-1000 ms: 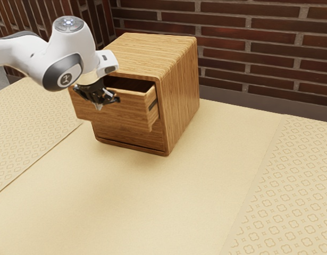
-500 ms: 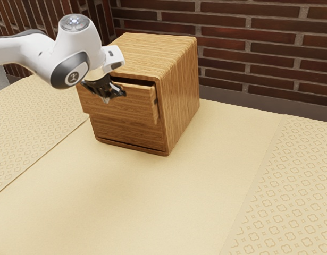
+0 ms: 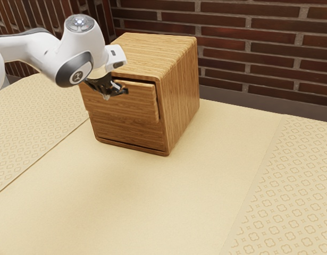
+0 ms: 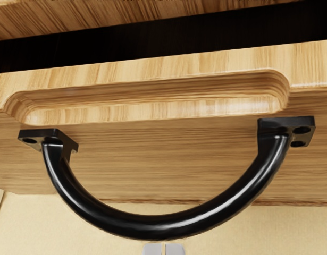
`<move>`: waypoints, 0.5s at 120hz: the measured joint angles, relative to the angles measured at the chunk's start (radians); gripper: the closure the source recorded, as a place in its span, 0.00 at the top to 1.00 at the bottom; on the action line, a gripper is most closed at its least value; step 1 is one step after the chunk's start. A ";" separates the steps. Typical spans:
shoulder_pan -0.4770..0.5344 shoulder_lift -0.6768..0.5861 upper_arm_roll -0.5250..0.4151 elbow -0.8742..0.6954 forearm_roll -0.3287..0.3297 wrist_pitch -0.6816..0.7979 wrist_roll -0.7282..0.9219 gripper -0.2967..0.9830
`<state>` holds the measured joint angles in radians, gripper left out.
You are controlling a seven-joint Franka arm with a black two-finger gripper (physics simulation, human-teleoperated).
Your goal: Push the drawer handle with one arm to close the drawer
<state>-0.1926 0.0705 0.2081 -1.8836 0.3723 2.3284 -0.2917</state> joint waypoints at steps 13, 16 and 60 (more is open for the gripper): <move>0.013 0.015 -0.001 0.010 0.004 0.013 0.004 0.15; 0.015 0.018 -0.001 0.012 0.004 0.015 0.006 0.15; 0.014 0.064 -0.010 0.070 0.005 0.032 0.021 0.15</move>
<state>-0.1783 0.1342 0.1980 -1.8137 0.3771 2.3604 -0.2709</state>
